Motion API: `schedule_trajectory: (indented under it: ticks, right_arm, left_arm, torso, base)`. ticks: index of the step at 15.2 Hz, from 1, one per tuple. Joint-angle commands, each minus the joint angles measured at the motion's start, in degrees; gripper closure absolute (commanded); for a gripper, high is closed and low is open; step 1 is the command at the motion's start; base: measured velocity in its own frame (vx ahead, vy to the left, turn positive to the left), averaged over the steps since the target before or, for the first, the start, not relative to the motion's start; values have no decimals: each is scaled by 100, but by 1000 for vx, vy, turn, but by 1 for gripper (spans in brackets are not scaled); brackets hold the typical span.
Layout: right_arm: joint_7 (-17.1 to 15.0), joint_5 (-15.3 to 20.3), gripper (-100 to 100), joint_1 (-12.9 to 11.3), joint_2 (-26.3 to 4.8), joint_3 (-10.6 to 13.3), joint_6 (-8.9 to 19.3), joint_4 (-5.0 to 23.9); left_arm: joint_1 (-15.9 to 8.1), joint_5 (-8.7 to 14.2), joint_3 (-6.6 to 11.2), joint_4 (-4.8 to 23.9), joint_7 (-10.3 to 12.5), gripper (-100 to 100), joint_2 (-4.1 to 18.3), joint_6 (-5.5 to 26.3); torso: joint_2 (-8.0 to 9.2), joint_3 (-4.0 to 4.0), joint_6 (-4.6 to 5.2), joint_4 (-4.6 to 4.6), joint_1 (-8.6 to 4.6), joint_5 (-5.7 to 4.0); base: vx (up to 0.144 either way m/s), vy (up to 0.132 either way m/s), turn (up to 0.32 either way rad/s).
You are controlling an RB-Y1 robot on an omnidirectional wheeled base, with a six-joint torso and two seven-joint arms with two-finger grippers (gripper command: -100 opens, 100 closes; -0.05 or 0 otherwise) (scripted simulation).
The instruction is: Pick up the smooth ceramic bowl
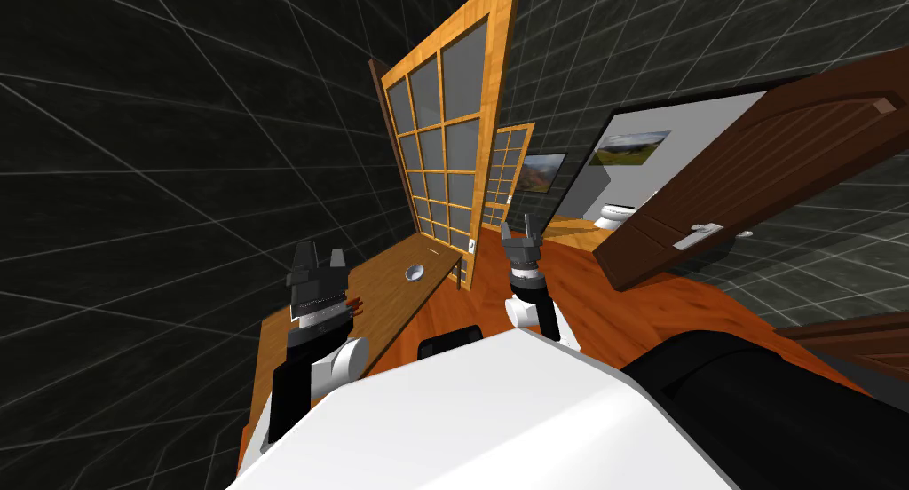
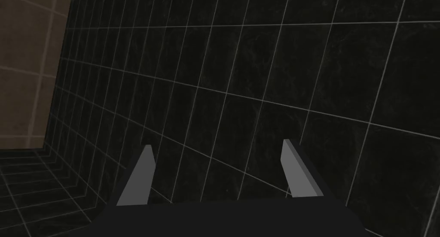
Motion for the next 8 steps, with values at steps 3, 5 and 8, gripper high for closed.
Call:
schedule_trajectory:
  ticks: [3, 5, 8]
  right_arm:
    - [0, 0, 0, 0, 1, 1, 0, 0]
    - [0, 0, 0, 0, 1, 1, 0, 0]
    - [0, 0, 0, 0, 1, 1, 0, 0]
  left_arm:
    - [-62, 27, 65, 149, 30, -100, 352, 238]
    - [-129, 57, 134, 309, 62, -100, 520, 489]
    - [-170, 76, 176, 408, 81, -100, 586, 642]
  torso:
    - [9, 4, 0, 1, -23, -4]
    - [11, 6, 0, 2, -40, -8]
    - [-4, -2, 0, -1, -41, -9]
  base:
    - [-30, -75, 8]
    - [-18, -114, 18]
    - [19, -85, 13]
